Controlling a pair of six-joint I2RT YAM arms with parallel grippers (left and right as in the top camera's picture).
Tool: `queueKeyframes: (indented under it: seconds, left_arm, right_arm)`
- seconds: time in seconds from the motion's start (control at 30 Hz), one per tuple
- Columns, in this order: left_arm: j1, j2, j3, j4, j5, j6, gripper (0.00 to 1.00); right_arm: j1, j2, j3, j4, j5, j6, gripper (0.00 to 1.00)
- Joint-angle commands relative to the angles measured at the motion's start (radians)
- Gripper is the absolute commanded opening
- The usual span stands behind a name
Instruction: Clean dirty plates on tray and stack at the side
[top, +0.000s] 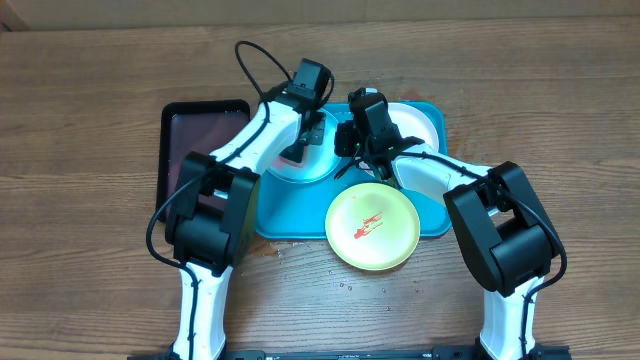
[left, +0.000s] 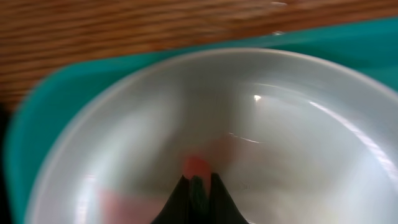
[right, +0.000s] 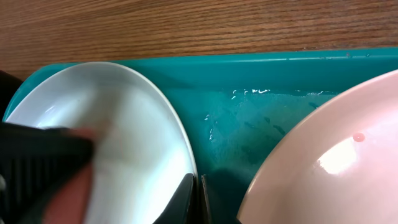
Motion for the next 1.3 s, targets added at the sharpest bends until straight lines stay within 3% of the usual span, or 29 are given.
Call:
queueKeyframes:
  seconds: [0.0,0.37,0.57,0.8,1.07,1.27]
  left_arm:
    - [0.043,0.063,-0.039,-0.023,-0.098,0.034,0.04]
    - [0.017,0.063,-0.039,-0.058,0.112,0.063,0.04]
    - [-0.029,0.063,-0.039,-0.123,0.125,0.116,0.04]
    - [-0.037,0.063,-0.039,-0.003,0.173,0.104,0.04]
    - [-0.035,0.093,-0.039,0.099,0.078,0.100,0.04]
    - [-0.035,0.093,-0.039,0.081,-0.139,0.058,0.04]
  right_arm:
    - [-0.002,-0.006,0.029,0.011,-0.005,0.008,0.04]
    - [-0.002,-0.006,0.029,0.011,-0.005,0.008,0.04]
    - [-0.002,-0.006,0.029,0.011,-0.005,0.008,0.04]
    - [-0.002,-0.006,0.029,0.011,-0.005,0.008,0.04]
    - [-0.002,-0.006,0.029,0.011,-0.005,0.008,0.04]
    - [-0.002,-0.006,0.029,0.011,-0.005,0.008,0.04]
